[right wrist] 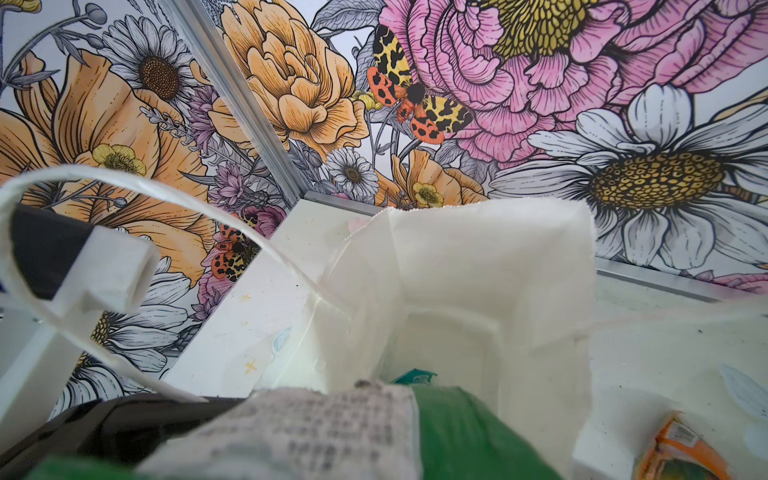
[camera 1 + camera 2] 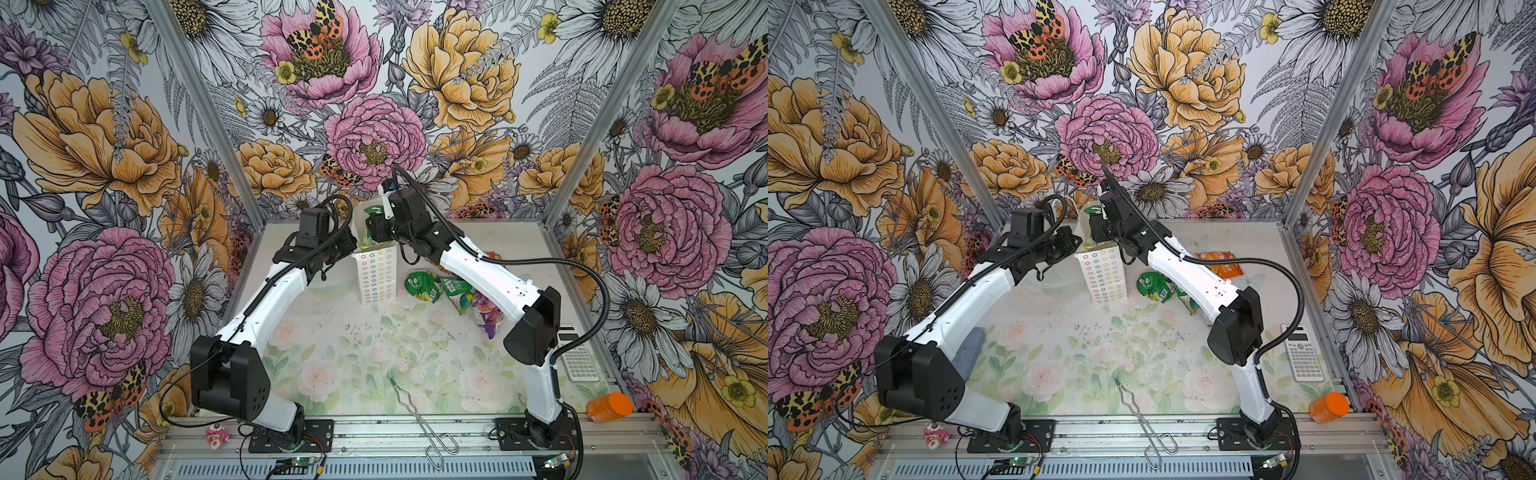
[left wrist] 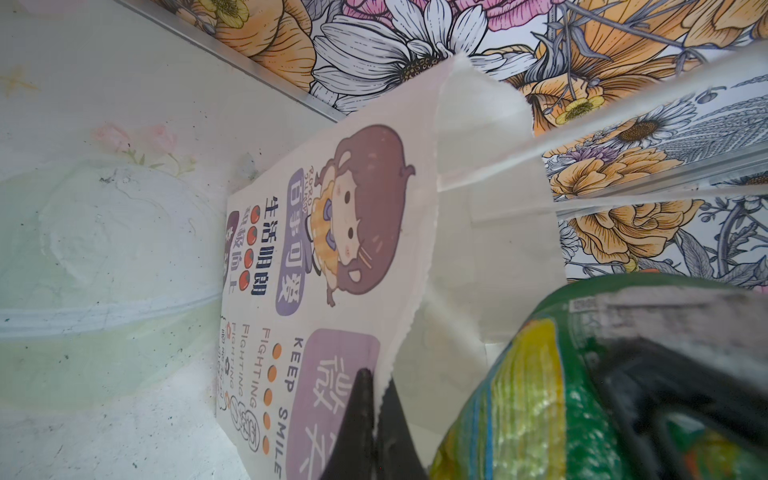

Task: Place the snacks into the paper bag
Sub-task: 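Lower the green FOX'S bag into the paper bag with the right gripper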

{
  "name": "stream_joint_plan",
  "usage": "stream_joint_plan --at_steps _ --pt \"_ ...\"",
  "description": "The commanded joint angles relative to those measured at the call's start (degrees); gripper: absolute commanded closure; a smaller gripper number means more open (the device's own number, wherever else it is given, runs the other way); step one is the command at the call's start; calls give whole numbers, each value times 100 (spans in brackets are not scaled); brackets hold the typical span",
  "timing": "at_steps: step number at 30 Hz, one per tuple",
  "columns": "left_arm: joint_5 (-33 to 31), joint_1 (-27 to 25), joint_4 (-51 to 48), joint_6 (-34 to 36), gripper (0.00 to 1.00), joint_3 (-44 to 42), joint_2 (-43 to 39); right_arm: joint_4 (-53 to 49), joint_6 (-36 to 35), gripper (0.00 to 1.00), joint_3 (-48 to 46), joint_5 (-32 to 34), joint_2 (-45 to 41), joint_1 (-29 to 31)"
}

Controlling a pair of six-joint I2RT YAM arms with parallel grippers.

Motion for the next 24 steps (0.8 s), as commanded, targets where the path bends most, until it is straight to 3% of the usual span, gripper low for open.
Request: stream_joint_plan --at_steps 1,24 --pt "177 13 235 -46 100 22 -28 114 -57 44 50 133 -157 42" --pt "129 31 231 -40 100 -70 -96 70 -158 33 10 106 -230 119"
